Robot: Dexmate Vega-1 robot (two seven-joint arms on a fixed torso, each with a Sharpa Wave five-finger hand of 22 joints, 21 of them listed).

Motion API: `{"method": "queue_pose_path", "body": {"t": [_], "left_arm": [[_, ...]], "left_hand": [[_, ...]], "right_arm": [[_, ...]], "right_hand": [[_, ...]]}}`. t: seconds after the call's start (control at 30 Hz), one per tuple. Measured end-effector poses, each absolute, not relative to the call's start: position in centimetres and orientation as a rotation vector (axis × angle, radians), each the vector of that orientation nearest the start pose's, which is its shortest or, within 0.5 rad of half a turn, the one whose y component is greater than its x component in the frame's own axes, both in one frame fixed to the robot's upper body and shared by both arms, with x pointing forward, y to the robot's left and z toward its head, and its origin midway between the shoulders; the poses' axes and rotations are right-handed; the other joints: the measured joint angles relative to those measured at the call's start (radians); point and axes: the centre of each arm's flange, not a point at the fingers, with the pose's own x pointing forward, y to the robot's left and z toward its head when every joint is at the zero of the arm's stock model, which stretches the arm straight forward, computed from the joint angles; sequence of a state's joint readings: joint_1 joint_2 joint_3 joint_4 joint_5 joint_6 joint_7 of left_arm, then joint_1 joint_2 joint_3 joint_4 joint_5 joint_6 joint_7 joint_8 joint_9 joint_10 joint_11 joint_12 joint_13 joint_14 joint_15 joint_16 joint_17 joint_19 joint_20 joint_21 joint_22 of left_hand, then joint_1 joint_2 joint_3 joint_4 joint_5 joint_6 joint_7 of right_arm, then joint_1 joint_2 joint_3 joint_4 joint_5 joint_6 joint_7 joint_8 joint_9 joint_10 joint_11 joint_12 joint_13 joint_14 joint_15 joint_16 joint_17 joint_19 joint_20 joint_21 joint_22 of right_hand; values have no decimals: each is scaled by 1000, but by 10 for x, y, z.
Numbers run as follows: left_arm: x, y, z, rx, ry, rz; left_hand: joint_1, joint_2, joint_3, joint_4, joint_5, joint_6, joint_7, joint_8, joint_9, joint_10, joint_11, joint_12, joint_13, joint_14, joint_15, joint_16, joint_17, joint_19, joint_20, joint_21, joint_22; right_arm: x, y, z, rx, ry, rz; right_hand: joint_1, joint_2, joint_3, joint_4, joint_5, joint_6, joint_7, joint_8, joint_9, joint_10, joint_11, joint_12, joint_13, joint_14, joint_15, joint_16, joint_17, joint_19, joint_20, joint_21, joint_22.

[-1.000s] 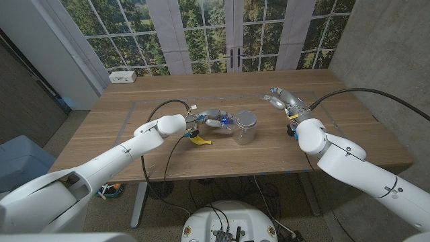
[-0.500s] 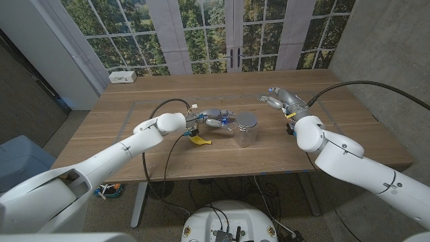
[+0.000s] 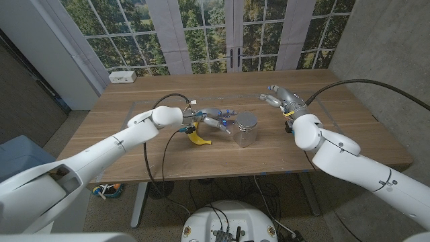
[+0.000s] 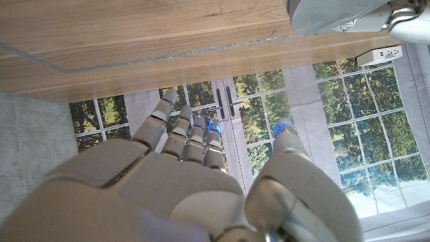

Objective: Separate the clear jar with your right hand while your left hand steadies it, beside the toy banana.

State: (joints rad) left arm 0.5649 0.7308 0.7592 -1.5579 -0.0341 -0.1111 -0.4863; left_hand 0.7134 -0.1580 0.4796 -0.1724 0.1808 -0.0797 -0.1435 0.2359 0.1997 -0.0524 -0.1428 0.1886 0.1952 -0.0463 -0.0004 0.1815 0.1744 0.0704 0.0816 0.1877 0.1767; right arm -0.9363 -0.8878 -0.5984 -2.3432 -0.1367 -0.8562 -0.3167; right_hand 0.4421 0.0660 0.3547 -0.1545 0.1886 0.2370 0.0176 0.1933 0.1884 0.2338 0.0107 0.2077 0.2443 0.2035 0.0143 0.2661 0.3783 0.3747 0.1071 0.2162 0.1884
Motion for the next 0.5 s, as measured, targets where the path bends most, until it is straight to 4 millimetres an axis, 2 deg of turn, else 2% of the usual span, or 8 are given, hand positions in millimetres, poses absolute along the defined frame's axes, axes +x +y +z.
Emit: {"method": "queue_pose_path", "body": {"t": [0.2, 0.5], "left_arm": [[608, 150, -2, 1066, -502, -828], [603, 152, -10, 1002, -509, -874]], "left_hand": [[-6, -14, -23, 4, 0, -35, 1, -12, -5, -20, 9, 0, 0, 4, -4, 0, 0, 5, 2, 4, 0], [4, -11, -39, 4, 5, -34, 5, -13, -9, -10, -6, 10, 0, 49, -30, 8, 0, 50, -7, 16, 0]], "right_arm": [[495, -193, 12, -1015, -469, -167], [495, -190, 9, -1014, -471, -162]], "right_hand": [[0, 0, 0, 0, 0, 0, 0, 0, 0, 0, 0, 0, 0, 0, 0, 0, 5, 0, 0, 0, 0], [0, 0, 0, 0, 0, 0, 0, 0, 0, 0, 0, 2, 5, 1, -1, 4, 5, 7, -7, 7, 0]]}}
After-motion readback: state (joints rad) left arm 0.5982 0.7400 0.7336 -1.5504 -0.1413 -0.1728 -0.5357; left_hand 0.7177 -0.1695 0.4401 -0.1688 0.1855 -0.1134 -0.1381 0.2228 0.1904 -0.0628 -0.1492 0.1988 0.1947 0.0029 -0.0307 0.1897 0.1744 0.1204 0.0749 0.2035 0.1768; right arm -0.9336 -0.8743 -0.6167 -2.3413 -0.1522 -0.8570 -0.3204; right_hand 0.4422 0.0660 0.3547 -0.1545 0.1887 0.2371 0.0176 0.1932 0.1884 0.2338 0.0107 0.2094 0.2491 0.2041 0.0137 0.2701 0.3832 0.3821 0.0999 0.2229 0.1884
